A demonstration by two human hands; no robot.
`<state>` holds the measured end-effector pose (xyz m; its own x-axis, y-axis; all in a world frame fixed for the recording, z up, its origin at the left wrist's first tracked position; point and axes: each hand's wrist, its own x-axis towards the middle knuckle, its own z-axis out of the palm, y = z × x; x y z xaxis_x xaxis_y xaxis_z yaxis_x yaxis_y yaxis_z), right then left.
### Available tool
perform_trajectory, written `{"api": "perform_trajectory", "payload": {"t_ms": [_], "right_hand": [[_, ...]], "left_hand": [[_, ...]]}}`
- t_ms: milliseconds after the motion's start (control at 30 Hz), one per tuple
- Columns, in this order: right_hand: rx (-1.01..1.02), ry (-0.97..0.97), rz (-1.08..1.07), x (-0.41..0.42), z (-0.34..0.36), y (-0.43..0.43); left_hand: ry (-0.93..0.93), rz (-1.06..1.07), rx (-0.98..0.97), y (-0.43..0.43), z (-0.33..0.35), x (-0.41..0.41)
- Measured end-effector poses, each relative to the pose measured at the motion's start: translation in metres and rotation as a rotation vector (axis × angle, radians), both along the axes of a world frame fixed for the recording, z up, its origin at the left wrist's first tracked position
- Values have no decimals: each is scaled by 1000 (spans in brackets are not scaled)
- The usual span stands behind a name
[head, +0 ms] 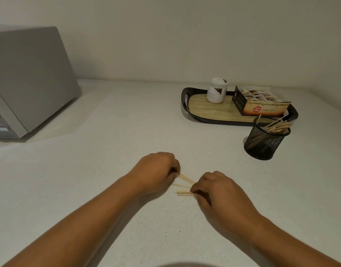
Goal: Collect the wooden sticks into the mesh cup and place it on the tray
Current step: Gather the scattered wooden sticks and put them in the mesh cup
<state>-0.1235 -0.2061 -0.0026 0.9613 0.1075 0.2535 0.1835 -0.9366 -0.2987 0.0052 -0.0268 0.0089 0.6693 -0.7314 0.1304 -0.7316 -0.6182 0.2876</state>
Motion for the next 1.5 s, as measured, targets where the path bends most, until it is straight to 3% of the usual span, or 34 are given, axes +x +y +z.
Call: {"api": "perform_trajectory", "payload": {"t_ms": [233, 567, 800, 1067, 1233, 1300, 1433, 1500], "right_hand": [[-80, 21, -39, 9, 9, -9], [-306, 194, 14, 18, 34, 2], [-364, 501, 68, 36, 60, 12], [-443, 433, 146, 37, 52, 13], [-377, 355, 151, 36, 48, 5], [-303, 334, 118, 38, 53, 0], [36, 318, 72, 47, 72, -6], [191, 309, 64, 50, 79, 0]], "left_hand": [[178, -39, -28, -4, 7, -14], [178, 127, -252, 15, -5, -21], [276, 225, -453, 16, -7, -28], [299, 269, -500, 12, -13, -38], [305, 333, -619, 10, -14, -48], [368, 412, -799, 8, -8, -52], [577, 641, -1273, -7, 16, -64], [737, 682, -1333, -20, 22, -70]]}}
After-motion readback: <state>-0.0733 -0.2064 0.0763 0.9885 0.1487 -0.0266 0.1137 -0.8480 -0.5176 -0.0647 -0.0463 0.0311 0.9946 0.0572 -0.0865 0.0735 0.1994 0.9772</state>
